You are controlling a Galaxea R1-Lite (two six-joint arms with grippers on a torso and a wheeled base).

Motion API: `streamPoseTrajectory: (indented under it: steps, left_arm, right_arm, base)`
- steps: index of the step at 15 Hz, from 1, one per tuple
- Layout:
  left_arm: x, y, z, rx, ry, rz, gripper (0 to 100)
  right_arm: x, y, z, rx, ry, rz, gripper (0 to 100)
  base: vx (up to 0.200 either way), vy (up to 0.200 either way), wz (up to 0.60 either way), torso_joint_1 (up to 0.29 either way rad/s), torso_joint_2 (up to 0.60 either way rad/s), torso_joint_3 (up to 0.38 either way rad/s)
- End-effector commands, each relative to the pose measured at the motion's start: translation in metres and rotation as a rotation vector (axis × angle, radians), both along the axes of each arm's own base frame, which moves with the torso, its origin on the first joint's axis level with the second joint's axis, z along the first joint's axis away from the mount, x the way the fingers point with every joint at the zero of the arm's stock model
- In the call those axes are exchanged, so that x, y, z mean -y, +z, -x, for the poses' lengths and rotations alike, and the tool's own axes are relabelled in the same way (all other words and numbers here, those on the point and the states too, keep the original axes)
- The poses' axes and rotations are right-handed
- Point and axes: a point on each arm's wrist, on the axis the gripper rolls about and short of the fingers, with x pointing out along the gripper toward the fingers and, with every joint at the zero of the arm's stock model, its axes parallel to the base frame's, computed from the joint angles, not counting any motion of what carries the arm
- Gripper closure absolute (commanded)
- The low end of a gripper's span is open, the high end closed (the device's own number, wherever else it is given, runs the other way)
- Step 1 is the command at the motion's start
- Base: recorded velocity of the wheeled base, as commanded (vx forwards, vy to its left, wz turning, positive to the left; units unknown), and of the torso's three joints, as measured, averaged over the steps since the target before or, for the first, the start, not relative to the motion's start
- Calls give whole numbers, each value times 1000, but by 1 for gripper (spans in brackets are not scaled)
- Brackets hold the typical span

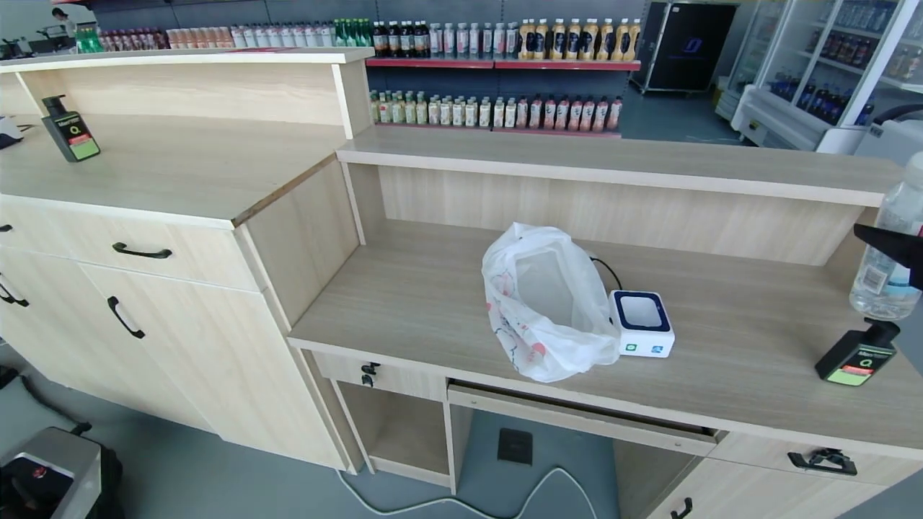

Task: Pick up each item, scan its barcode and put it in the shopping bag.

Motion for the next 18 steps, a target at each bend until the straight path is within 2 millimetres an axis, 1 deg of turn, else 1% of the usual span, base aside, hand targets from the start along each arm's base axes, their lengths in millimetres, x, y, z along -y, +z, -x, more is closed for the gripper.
streamPoseTrajectory:
  steps: [1,2,3,4,5,6,10,12,14,16,18]
  left_arm:
    - [0,0,0,0,1,1,0]
    - [0,0,0,0,1,1,0]
    - [0,0,0,0,1,-1,0]
    - [0,0,0,0,1,-1,0]
    - [0,0,0,0,1,1,0]
    - [0,0,0,0,-1,1,0]
    - [0,0,0,0,1,1,0]
    - [0,0,0,0,1,1,0]
    - [0,0,0,0,1,1,0]
    - [0,0,0,0,1,-1,0]
    - [0,0,0,0,1,1,0]
  right_arm:
    - [12,-13,-26,-12,-1,15,100]
    - [16,-16,-38,19,5,52,100]
    - [18,-21,-46,41,10,83,100]
    - [16,-25,-56,66,28,121,100]
    - [13,-34,-69,77,53,158,100]
    - [10,-40,-76,81,72,176,100]
    - [-12,-53,-94,98,160,282,100]
    - [-21,-57,-102,120,230,340,100]
    - [-23,-60,-110,157,269,396,100]
    - [-25,-73,-120,172,316,426,100]
    - [-25,-80,-129,197,336,433,100]
  base:
    - [0,0,0,0,0,0]
    - [0,0,0,0,0,0]
    - [0,0,0,0,0,0]
    - [0,0,0,0,0,0]
    - [0,0,0,0,0,0]
    - [0,0,0,0,0,0]
    - [0,0,0,0,0,0]
    - [0,0,0,0,0,0]
    - [0,0,0,0,0,0]
    - [0,0,0,0,0,0]
    - [0,0,0,0,0,0]
